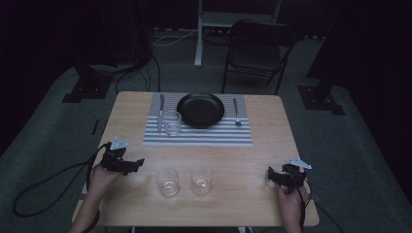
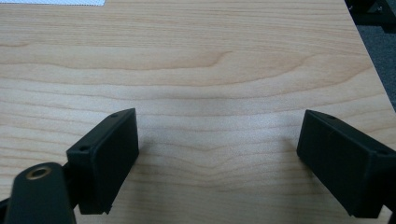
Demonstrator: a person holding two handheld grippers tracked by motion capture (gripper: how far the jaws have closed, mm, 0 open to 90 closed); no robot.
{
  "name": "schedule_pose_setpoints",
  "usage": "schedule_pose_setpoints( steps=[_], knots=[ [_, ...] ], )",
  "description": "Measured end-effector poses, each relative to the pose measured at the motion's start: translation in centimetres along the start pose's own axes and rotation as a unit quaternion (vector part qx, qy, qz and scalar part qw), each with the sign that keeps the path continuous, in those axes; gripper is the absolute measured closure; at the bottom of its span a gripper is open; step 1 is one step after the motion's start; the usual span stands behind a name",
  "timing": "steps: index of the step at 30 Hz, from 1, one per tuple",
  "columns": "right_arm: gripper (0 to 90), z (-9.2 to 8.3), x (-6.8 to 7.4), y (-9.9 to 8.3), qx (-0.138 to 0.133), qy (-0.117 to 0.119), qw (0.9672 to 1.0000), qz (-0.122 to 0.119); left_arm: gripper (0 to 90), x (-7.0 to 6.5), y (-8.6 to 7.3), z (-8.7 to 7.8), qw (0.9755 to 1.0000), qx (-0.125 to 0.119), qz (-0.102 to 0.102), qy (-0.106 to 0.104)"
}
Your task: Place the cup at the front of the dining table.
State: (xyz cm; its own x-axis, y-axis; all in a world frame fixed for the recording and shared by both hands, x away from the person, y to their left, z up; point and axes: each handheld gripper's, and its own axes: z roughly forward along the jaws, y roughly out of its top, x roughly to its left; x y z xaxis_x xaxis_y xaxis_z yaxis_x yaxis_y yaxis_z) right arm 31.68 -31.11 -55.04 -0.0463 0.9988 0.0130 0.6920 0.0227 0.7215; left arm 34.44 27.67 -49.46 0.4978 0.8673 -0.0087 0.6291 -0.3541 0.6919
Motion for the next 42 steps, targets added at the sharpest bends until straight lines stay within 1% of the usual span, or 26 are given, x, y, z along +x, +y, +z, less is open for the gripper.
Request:
schedule_pose_setpoints(
  steps=[3,4,5,6,7,9,10,12,15,19,22,23,25,27,30,33,34,36,38,42],
  knots=[
    [12.2,0.0,0.0,0.0,0.0,0.0,1.0,0.0,9.2,-0.3,-0.2,0.0,1.0,-0.002,-0.003,-0.001],
    [12.2,0.0,0.0,0.0,0.0,0.0,1.0,0.0,9.2,-0.3,-0.2,0.1,1.0,0.006,-0.001,-0.004],
    [12.2,0.0,0.0,0.0,0.0,0.0,1.0,0.0,9.2,-0.3,-0.2,0.2,0.9999,0.013,0.006,-0.004],
    [12.2,0.0,0.0,0.0,0.0,0.0,1.0,0.0,9.2,-0.3,-0.2,0.2,0.9999,0.013,0.006,-0.004],
    [12.2,0.0,0.0,0.0,0.0,0.0,1.0,0.0,9.2,-0.4,-0.5,0.1,1.0,0.005,0.004,0.007],
    [12.2,0.0,0.0,0.0,0.0,0.0,1.0,0.001,9.2,-0.1,-0.9,-0.1,1.0,0.003,-0.009,0.003],
    [12.2,0.0,0.0,0.0,0.0,0.0,1.0,0.001,9.2,-0.1,-0.9,-0.1,1.0,0.003,-0.009,0.003],
    [12.3,0.0,0.0,0.0,0.001,0.0,1.0,0.001,9.2,0.0,-1.6,-0.2,0.9999,0.011,-0.008,0.01],
    [12.2,0.0,0.0,0.0,0.001,0.0,1.0,0.001,9.2,0.2,-2.3,-0.3,0.9997,0.02,-0.016,0.006],
    [12.3,0.0,0.0,0.0,0.001,0.0,1.0,0.001,9.2,0.4,-2.8,-0.6,0.9995,0.018,-0.025,0.012],
    [12.3,0.0,0.0,0.0,0.001,0.0,1.0,0.001,9.2,0.4,-3.3,-0.9,0.9991,0.018,-0.025,0.029],
    [12.2,0.0,0.0,0.0,0.001,0.0,1.0,0.001,9.2,0.5,-3.5,-1.0,0.9989,0.016,-0.028,0.034],
    [12.2,0.0,0.0,0.0,0.001,0.0,1.0,0.001,9.2,0.6,-3.7,-1.3,0.9987,0.012,-0.036,0.033],
    [12.3,0.0,0.0,0.0,0.001,0.0,1.0,0.001,9.2,0.6,-3.9,-1.5,0.9985,0.012,-0.037,0.037],
    [12.2,0.0,0.0,0.0,0.001,0.0,1.0,0.001,9.2,0.7,-4.1,-1.7,0.9985,0.015,-0.039,0.035],
    [12.2,0.0,0.0,0.0,0.001,0.0,1.0,0.001,9.2,0.6,-4.5,-1.8,0.998,0.017,-0.041,0.044],
    [12.2,0.0,0.0,0.0,0.001,0.0,1.0,0.001,9.2,0.6,-4.6,-1.9,0.9978,0.016,-0.045,0.046],
    [12.3,0.0,0.0,0.0,0.001,0.0,1.0,0.001,9.2,0.6,-4.8,-1.9,0.9976,0.015,-0.052,0.042],
    [12.2,0.0,0.0,0.0,0.001,0.0,1.0,0.001,9.2,0.4,-5.0,-1.9,0.9977,0.021,-0.048,0.043],
    [12.2,0.0,0.0,0.0,0.001,0.0,1.0,0.001,9.2,0.2,-5.3,-2.2,0.9975,0.014,-0.052,0.045]
  ],
)
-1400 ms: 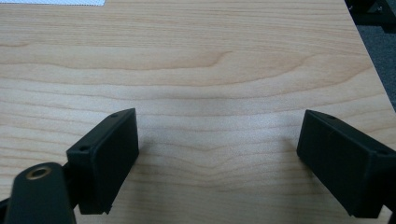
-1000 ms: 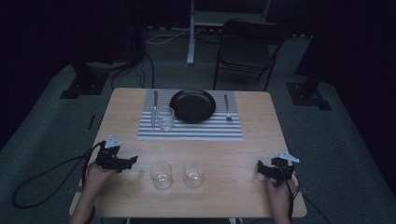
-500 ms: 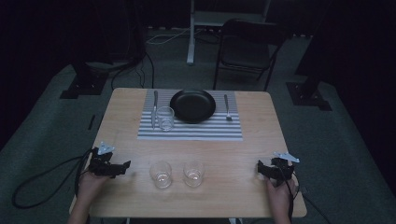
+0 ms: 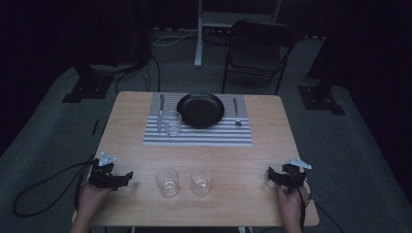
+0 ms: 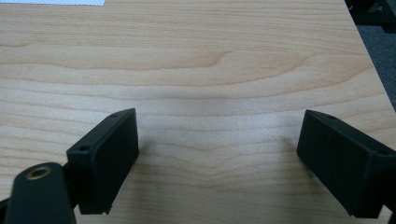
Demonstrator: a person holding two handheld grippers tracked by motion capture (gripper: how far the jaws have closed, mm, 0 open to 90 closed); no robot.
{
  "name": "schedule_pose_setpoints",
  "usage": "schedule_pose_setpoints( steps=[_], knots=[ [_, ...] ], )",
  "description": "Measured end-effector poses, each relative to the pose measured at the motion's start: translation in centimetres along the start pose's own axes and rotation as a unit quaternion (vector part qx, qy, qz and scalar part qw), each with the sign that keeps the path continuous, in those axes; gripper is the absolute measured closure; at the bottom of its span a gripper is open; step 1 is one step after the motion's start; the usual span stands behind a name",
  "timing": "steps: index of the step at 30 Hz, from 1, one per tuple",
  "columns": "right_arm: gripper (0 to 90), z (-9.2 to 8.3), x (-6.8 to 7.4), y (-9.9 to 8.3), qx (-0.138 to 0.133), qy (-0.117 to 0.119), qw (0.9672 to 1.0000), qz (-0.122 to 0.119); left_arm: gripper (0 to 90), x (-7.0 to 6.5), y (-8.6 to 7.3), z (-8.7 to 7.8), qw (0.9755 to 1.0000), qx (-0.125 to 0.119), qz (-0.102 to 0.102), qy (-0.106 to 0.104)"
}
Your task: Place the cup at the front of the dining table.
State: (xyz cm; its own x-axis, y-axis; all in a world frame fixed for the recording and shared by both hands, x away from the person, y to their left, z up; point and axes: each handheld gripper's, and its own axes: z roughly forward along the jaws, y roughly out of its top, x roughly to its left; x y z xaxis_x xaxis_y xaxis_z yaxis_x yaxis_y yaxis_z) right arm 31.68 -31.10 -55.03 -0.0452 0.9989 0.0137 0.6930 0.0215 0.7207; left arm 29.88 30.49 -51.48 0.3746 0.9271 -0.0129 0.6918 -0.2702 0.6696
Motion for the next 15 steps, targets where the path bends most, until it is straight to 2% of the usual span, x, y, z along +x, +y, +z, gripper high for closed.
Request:
schedule_pose_setpoints(
  steps=[9,15],
  knots=[
    [12.2,0.0,0.0,0.0,0.0,0.0,1.0,0.0,9.2,0.3,-1.0,-0.9,0.9999,-0.004,-0.012,-0.001],
    [12.2,0.0,0.0,0.0,0.0,0.0,1.0,0.0,9.2,0.3,-1.9,-1.5,0.9999,0.001,-0.006,0.008]
  ],
)
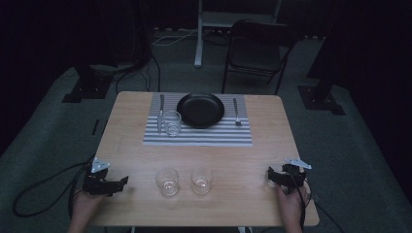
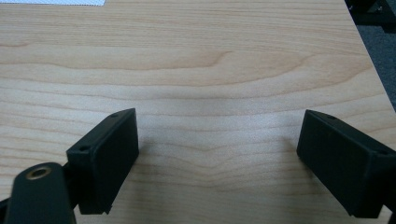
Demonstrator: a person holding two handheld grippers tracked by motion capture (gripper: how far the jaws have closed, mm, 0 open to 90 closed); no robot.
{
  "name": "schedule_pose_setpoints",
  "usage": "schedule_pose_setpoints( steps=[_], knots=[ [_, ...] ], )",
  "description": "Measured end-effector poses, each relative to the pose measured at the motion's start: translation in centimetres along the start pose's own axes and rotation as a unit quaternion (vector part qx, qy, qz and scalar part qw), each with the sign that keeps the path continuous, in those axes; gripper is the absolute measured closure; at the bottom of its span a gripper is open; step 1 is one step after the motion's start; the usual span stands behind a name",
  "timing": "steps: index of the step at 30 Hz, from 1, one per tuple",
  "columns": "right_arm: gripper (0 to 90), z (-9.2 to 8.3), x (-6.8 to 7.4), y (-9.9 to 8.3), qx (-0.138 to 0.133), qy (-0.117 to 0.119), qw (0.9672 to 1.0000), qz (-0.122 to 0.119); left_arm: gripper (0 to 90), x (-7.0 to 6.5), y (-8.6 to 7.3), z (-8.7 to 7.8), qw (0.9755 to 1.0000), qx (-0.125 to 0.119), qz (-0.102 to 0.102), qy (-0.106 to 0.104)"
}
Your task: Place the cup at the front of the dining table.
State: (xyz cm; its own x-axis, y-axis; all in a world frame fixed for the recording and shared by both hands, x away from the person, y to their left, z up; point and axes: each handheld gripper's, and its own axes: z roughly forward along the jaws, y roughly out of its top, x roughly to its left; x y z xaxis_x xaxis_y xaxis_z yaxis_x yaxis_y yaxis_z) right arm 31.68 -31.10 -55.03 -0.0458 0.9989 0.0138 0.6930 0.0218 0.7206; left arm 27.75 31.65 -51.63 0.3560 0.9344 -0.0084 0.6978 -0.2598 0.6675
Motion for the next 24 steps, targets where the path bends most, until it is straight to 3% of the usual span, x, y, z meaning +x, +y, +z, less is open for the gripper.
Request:
schedule_pose_setpoints(
  steps=[19,21,24],
  knots=[
    [12.2,0.0,0.0,0.0,0.0,0.0,1.0,0.0,9.2,0.6,-2.2,-1.5,0.9997,-0.007,-0.017,0.013],
    [12.2,0.0,0.0,0.0,0.0,0.0,1.0,0.0,9.2,0.7,-2.8,-1.8,0.9991,-0.019,-0.029,0.024],
    [12.2,0.0,0.0,0.0,0.0,0.0,1.0,0.0,9.2,0.8,-3.1,-1.8,0.9989,-0.017,-0.038,0.022]
  ],
)
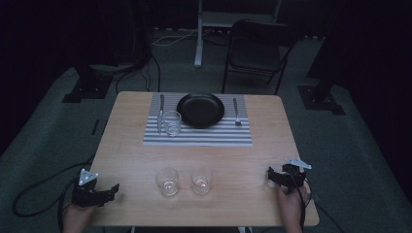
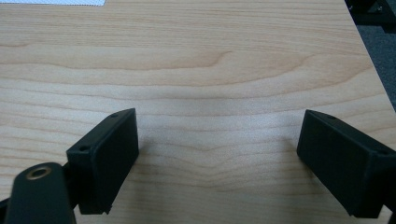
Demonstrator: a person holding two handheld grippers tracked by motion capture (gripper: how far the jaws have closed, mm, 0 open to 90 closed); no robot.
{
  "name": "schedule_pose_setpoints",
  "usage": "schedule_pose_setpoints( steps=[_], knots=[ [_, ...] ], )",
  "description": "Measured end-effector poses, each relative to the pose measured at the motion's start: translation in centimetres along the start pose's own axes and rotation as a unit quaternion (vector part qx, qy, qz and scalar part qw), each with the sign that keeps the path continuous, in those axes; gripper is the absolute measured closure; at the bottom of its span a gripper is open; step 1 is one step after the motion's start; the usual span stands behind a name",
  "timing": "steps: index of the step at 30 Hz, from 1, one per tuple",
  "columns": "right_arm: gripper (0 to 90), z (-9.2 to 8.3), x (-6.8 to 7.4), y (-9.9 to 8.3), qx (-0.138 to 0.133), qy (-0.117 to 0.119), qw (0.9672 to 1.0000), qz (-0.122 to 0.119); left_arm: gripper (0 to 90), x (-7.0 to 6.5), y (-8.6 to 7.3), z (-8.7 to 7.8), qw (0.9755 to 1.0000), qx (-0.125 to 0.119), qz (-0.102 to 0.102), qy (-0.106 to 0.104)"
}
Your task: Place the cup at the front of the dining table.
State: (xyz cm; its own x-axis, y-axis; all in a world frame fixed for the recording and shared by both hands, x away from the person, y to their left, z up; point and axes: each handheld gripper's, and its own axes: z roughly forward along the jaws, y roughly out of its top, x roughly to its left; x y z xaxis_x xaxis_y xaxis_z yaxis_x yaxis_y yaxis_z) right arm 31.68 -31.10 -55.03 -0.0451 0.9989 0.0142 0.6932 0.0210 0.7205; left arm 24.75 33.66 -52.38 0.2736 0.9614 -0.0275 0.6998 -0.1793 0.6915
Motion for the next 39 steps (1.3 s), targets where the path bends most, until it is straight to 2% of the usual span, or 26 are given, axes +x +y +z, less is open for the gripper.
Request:
schedule_pose_setpoints(
  steps=[2,3,5,8,12,16,17,19,22,24,28,31,34,39],
  knots=[
    [12.2,0.0,0.0,0.0,0.0,0.0,1.0,0.0,9.2,0.0,-0.1,0.0,1.0,0.001,0.0,0.001],
    [12.2,0.0,0.0,0.0,0.0,0.0,1.0,0.0,9.2,-0.3,-0.4,-0.1,0.9999,-0.001,0.007,0.012],
    [12.2,0.0,0.0,0.0,0.0,0.0,1.0,0.0,9.2,-0.4,-0.6,-0.3,0.9998,-0.001,0.009,0.02],
    [12.2,0.0,0.0,0.0,0.0,0.0,1.0,0.0,9.2,-0.3,-0.7,-0.3,0.9998,-0.002,0.008,0.021],
    [12.2,0.0,0.0,0.0,0.0,0.0,1.0,0.0,9.2,0.4,-1.7,-0.8,0.9991,-0.01,-0.018,0.036],
    [12.2,0.0,0.0,0.0,0.0,0.0,1.0,0.0,9.2,0.8,-2.1,-1.2,0.997,-0.027,-0.037,0.063],
    [12.2,0.0,0.0,0.0,0.0,0.0,1.0,0.0,9.2,0.8,-2.1,-1.2,0.997,-0.027,-0.037,0.063],
    [12.2,0.0,0.0,0.0,0.0,0.0,1.0,0.0,9.2,1.0,-2.1,-1.4,0.9946,-0.048,-0.05,0.078],
    [12.2,0.0,0.0,0.0,0.0,0.0,1.0,0.0,9.2,1.0,-2.1,-1.4,0.9943,-0.055,-0.05,0.076],
    [12.2,0.0,0.0,0.0,0.0,0.0,1.0,0.0,9.2,1.0,-2.1,-1.1,0.9952,-0.047,-0.046,0.073],
    [12.2,0.0,0.0,0.0,0.0,0.0,1.0,0.0,9.2,0.9,-2.0,-0.6,0.9948,-0.041,-0.034,0.087],
    [12.2,0.0,0.0,0.0,0.0,0.0,1.0,0.0,9.2,0.8,-2.0,-0.6,0.9944,-0.04,-0.032,0.092],
    [12.2,0.0,0.0,0.0,0.0,0.0,1.0,0.0,9.2,0.6,-2.1,-0.5,0.9931,-0.037,-0.031,0.107],
    [12.2,0.0,0.0,0.0,0.0,0.0,1.0,0.0,9.2,0.5,-2.0,-0.3,0.9932,-0.035,-0.035,0.106]
  ],
)
